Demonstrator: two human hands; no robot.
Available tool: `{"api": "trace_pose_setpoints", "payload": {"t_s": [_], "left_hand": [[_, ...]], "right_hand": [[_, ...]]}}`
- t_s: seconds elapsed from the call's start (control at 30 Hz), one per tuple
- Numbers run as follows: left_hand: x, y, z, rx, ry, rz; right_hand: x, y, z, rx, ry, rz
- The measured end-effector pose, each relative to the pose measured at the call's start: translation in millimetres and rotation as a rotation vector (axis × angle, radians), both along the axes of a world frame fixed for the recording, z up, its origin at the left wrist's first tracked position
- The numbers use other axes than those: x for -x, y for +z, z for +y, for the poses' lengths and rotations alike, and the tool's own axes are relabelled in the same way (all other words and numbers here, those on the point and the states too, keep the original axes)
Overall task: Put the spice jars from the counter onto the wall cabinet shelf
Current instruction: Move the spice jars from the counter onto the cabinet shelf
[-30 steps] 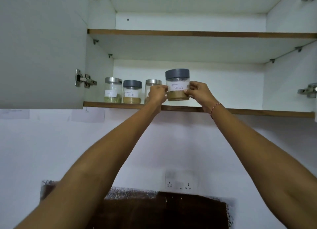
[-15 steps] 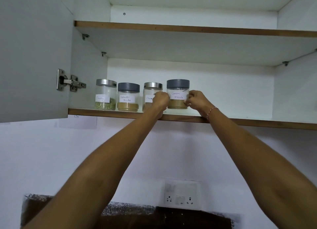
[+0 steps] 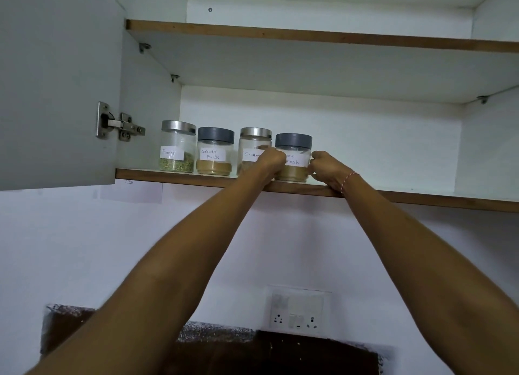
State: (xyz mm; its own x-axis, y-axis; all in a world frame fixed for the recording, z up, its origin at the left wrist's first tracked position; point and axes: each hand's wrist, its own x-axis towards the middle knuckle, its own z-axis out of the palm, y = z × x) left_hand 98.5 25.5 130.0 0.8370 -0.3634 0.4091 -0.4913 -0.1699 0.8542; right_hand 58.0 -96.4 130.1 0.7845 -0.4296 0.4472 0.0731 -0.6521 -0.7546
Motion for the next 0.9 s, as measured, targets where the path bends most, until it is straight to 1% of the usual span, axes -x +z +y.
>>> {"api": "trace_pose_setpoints", "payload": {"t_s": [0.07,0.13,0.23,0.3,0.33,0.4,0.5,0.57,0.63,0.83,0.9], "left_hand": [[2.1,-5.4,1.8,0.019,0.117,-0.102],[6.6,-16.2,4.0,0.099,0.203,-0.265],[24.8,-44.3,4.6,0.279,0.159,-0.532],[41.1,-80.2,-5.2,0.295,0.152,-0.651],[50.2,-103.8,-12.3,0.269,0.141,-0.658],[68.2,-155.3,-25.5,0.193,0.109,-0.604],[87.0,-231.8,-36.5,0.023,0.099,-0.558],[103.4,-280.5,-37.6,-0.070,0.037,-0.509],[127.2,-328.7,-37.1,-0.106,-0.044,-0.433],[228.8,-456.7,-34.6,-0.242,-0.219,-0.147],[264.7,-496.2,-26.8,-0.292,-0.326,-0.116]], "right_hand": [[4.3,-1.5,1.7,0.053,-0.103,-0.124],[12.9,-9.2,3.3,0.148,-0.184,-0.277],[31.1,-38.1,14.4,0.336,-0.311,-0.490],[46.2,-69.9,25.0,0.455,-0.395,-0.614],[53.7,-89.9,27.7,0.495,-0.419,-0.638],[69.1,-135.9,29.3,0.546,-0.460,-0.585],[95.4,-212.4,19.4,0.577,-0.483,-0.366],[119.6,-263.2,9.9,0.575,-0.486,-0.260],[147.9,-312.4,3.0,0.565,-0.490,-0.176],[239.2,-444.2,10.2,0.432,-0.517,0.060],[274.6,-483.6,16.9,0.399,-0.529,0.138]]}}
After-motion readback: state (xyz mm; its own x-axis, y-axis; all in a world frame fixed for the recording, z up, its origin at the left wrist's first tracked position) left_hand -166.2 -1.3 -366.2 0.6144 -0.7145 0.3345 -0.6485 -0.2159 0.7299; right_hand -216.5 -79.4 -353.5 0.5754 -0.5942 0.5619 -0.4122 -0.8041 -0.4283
